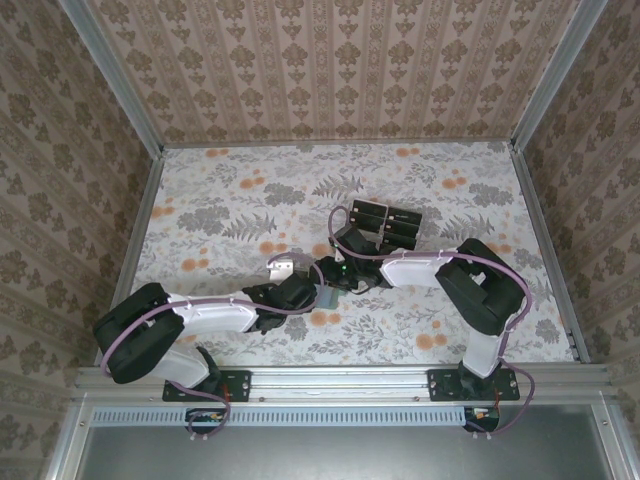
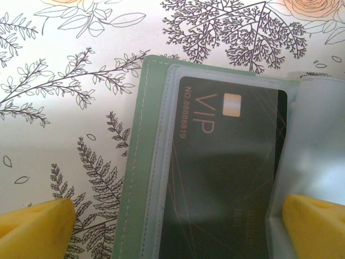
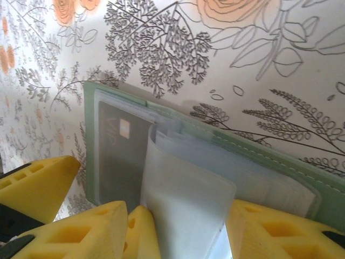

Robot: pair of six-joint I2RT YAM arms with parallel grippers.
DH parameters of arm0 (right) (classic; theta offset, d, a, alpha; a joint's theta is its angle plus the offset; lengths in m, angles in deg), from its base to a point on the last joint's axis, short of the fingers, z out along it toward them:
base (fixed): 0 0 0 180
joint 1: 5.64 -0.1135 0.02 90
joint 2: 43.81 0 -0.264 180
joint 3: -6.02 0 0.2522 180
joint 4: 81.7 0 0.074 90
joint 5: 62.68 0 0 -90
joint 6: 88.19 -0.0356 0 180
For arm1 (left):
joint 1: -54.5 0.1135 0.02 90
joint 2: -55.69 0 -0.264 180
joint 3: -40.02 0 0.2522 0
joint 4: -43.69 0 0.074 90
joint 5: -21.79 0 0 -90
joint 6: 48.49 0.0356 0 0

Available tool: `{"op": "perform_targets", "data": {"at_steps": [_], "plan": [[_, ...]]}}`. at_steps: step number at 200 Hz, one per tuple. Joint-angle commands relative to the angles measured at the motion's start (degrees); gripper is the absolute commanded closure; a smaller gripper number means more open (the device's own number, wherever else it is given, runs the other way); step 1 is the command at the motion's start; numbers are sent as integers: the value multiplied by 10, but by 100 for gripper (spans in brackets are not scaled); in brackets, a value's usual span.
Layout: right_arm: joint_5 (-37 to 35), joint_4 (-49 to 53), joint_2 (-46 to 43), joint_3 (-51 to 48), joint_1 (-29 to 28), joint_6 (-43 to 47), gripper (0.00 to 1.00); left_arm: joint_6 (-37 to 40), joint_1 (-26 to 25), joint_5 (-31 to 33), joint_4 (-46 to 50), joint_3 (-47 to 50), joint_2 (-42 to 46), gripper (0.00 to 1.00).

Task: Put the credit cards into the card holder
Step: Flip over the card slot on the card holder.

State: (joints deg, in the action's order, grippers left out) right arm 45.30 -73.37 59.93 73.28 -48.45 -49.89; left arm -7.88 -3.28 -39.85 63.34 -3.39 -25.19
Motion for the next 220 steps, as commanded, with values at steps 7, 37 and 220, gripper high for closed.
{"op": "perform_targets", "data": {"at_steps": [7,37,220], "plan": [[21,-42,10,-10,-2,-24,48,-2,-4,9,20,8,18,0],[34,-65,4,-11,-3,-34,48,2,-4,15,30,10,49,0],[26,50,112,191,-57,-16,48,-23,19,83,176,91,364,0]]}}
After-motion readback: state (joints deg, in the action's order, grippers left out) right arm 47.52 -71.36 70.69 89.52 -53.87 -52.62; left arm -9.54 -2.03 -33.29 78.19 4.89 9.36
